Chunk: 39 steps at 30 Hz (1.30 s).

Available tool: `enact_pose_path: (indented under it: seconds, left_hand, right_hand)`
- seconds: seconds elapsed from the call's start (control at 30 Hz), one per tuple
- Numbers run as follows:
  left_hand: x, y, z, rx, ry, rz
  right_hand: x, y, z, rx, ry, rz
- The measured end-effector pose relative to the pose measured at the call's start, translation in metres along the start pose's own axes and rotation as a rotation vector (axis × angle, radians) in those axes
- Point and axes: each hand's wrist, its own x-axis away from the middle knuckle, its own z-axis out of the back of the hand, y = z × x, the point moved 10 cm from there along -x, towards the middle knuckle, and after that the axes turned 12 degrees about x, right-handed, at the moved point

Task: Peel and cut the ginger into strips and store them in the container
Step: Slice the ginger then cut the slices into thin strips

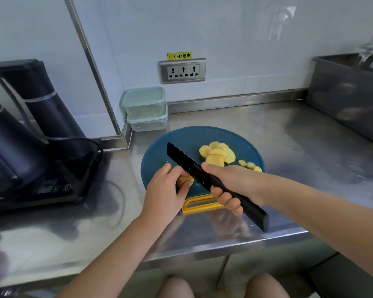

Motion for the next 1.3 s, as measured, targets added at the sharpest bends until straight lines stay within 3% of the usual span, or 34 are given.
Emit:
enact_pose_path:
  seconds: [0.5, 0.87, 1.13, 1.3]
  left_hand:
    - [-0.001, -0.002, -0.002, 0.005, 0.008, 0.018]
    - [0.002, 0.004, 0.001, -0.006, 0.014, -0.011]
    - [0.004, 0.001, 0.002, 0.061, 0.037, -0.036]
    - [0.003, 0.002, 0.005, 0.069, 0.056, -0.048]
  right_hand:
    - [0.000, 0.003, -0.005, -0.060, -0.099, -0.092]
    - [-0.007, 0.003, -0.012, 0.133, 0.095, -0.108]
    - [-0.008, 0.008, -0.008, -0.200, -0.043, -0.018]
    - [-0.006, 0.003, -0.010, -0.158, -0.073, 0.034]
